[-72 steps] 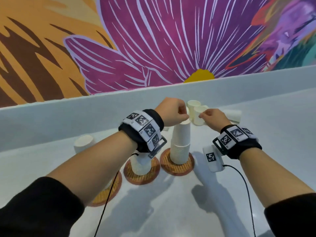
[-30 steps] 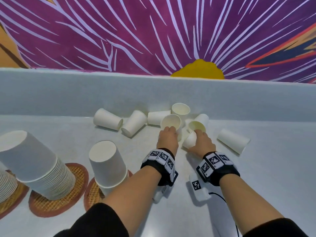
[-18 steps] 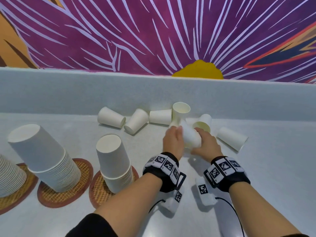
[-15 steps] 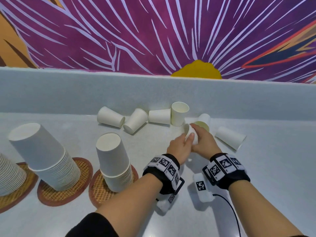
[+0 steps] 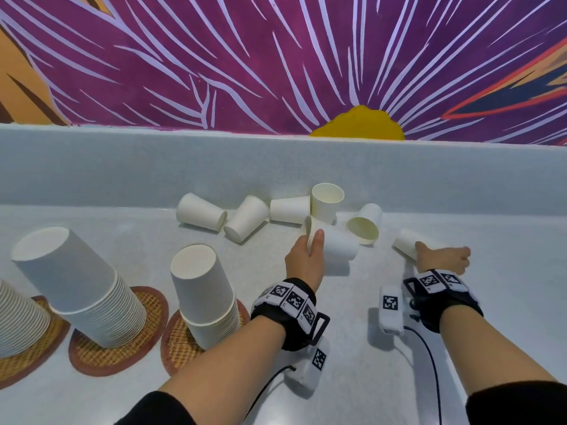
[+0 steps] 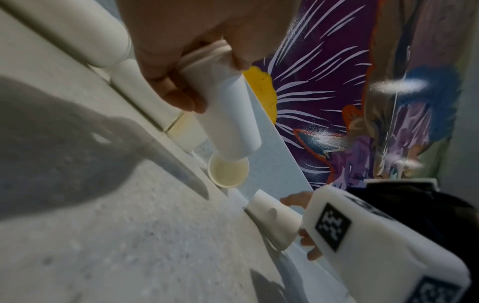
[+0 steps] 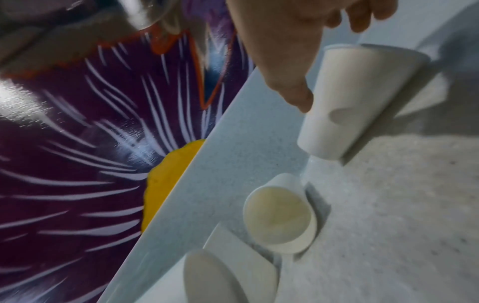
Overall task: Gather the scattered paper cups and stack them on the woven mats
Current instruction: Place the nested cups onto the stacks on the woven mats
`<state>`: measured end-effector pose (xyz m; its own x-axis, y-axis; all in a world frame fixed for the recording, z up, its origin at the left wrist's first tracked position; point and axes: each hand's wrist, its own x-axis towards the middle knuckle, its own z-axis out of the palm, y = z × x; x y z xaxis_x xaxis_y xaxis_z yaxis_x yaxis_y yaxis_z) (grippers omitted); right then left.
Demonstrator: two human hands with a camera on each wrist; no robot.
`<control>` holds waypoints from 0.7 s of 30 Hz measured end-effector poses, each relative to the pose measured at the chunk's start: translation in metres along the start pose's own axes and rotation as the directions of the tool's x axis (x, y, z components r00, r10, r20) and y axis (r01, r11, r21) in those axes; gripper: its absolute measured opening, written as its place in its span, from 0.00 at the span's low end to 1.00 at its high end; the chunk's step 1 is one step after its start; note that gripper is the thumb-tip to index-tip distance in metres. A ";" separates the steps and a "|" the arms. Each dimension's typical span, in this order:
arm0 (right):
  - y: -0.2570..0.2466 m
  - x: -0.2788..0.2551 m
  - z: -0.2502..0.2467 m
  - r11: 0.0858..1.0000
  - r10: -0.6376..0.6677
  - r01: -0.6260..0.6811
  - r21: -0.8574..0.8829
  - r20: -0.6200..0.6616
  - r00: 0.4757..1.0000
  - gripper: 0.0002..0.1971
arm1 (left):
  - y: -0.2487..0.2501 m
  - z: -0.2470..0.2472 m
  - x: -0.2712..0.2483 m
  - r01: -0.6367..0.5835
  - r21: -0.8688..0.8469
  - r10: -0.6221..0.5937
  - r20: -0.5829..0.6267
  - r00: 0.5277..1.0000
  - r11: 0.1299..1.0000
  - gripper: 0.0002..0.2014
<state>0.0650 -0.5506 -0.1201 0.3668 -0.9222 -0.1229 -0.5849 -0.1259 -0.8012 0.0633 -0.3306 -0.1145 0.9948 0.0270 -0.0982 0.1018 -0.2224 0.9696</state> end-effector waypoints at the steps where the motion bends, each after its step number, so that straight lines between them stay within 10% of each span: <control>1: 0.003 0.004 0.002 0.999 0.022 -0.023 0.029 0.027 0.999 0.37 | -0.002 0.000 0.001 -0.006 0.003 0.006 0.005 1.000 1.000 0.20; 9: 0.001 -0.005 0.001 0.970 -0.175 0.165 0.176 0.042 0.984 0.21 | -0.001 0.001 0.006 0.019 0.063 -0.023 0.066 0.998 0.998 0.25; 13: -0.010 -0.038 -0.001 0.832 -0.439 0.381 0.403 0.058 0.897 0.12 | 0.001 0.002 -0.002 0.078 0.128 -0.103 0.207 0.973 0.989 0.27; 17: -0.021 -0.058 -0.006 0.646 -0.727 0.613 0.454 0.121 0.676 0.18 | 0.001 -0.001 -0.016 -0.071 0.229 -0.002 0.305 0.952 0.971 0.38; 21: -0.038 -0.084 -0.015 0.391 -0.913 0.851 0.351 0.265 0.310 0.21 | 0.006 -0.002 -0.025 -0.158 0.209 0.091 0.301 0.949 0.965 0.56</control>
<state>0.0453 -0.4744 -0.0708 0.8395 -0.0742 0.5383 0.3375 -0.7051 -0.6236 0.0387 -0.3310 -0.1055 0.9550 -0.2875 -0.0725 -0.0584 -0.4222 0.9046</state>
